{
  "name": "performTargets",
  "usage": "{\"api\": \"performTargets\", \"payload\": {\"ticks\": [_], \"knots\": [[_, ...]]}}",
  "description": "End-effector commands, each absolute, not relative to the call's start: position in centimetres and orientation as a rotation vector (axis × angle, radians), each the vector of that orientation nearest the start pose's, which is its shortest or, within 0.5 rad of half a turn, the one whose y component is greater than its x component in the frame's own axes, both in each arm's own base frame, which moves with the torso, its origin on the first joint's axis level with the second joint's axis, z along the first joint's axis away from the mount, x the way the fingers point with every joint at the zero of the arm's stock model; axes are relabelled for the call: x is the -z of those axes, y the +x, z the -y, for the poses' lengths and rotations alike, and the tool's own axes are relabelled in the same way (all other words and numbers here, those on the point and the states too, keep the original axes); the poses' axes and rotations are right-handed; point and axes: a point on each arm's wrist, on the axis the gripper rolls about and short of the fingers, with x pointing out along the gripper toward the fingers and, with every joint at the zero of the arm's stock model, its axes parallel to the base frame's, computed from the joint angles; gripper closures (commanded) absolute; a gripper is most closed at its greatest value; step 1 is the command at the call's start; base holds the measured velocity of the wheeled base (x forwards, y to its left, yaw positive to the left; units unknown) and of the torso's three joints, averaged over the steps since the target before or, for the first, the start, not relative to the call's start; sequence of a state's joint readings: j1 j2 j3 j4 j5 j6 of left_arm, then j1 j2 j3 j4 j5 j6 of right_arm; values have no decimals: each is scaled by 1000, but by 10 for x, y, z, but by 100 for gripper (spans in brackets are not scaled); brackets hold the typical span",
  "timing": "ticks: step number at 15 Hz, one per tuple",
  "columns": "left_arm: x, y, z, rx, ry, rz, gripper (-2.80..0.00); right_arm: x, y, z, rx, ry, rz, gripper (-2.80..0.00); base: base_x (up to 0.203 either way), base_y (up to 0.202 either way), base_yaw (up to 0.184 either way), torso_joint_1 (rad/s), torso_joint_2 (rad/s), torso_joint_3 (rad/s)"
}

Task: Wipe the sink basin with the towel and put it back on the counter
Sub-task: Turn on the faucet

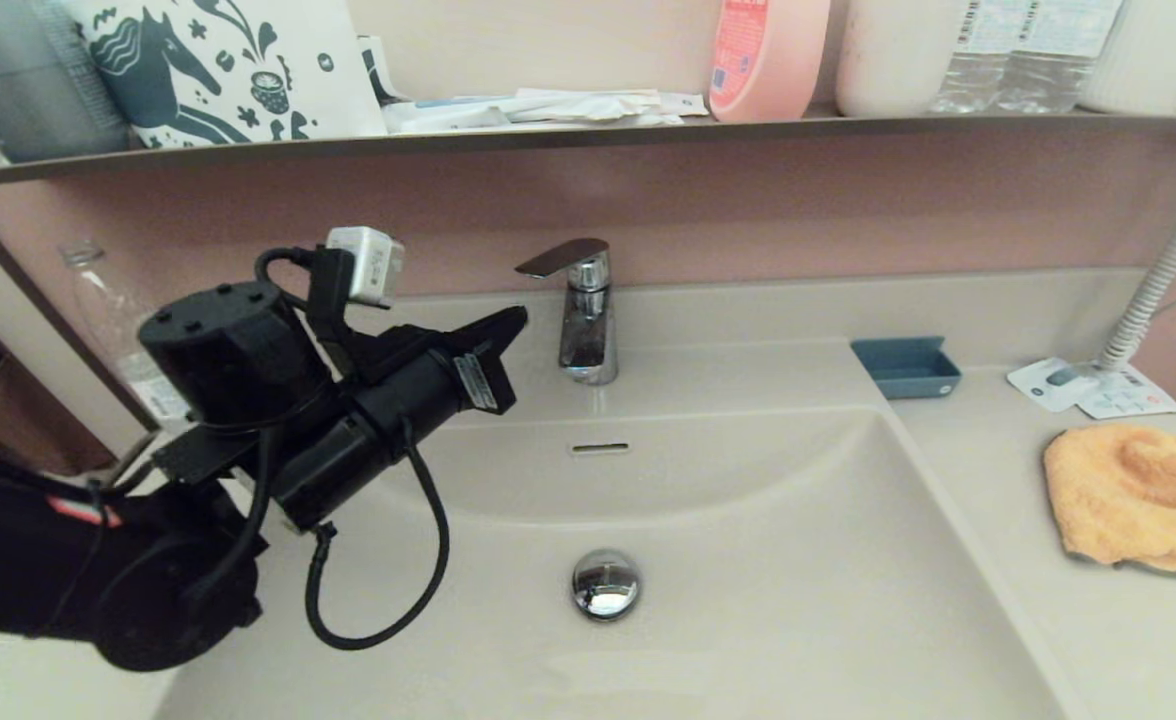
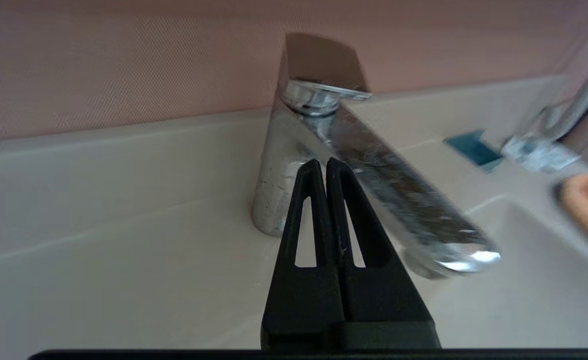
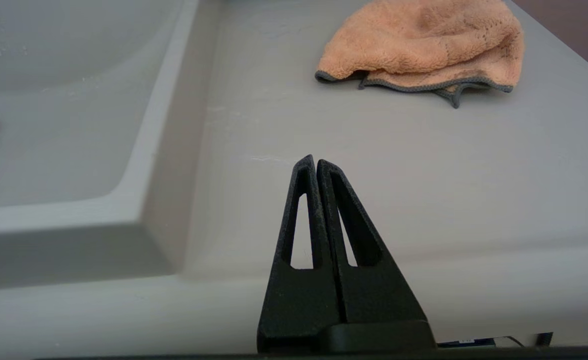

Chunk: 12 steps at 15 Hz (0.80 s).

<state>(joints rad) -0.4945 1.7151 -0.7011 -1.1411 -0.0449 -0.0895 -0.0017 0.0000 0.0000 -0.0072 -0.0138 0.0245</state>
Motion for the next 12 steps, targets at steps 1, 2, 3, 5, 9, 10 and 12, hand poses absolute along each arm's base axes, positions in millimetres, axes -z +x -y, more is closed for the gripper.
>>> {"api": "performTargets", "payload": {"ticks": [1,2,3,5,9,10,12], "knots": [[-196,273,151,547,-103,94,0,-76,-23,0,15,25,8,0,0,0,0,0,0,0],[-198,274,152,545,-103,102,0,-76,-23,0,15,25,8,0,0,0,0,0,0,0],[-199,276,154,543,-100,111,0,-76,-23,0,15,25,8,0,0,0,0,0,0,0],[-202,285,158,530,-76,136,0,-76,-23,0,15,25,8,0,0,0,0,0,0,0],[-225,290,161,516,-76,173,0,-76,-23,0,15,25,8,0,0,0,0,0,0,0],[-231,290,161,514,-80,187,0,-76,-23,0,15,25,8,0,0,0,0,0,0,0],[-241,286,159,514,-84,203,0,-76,-23,0,15,25,8,0,0,0,0,0,0,0]]}}
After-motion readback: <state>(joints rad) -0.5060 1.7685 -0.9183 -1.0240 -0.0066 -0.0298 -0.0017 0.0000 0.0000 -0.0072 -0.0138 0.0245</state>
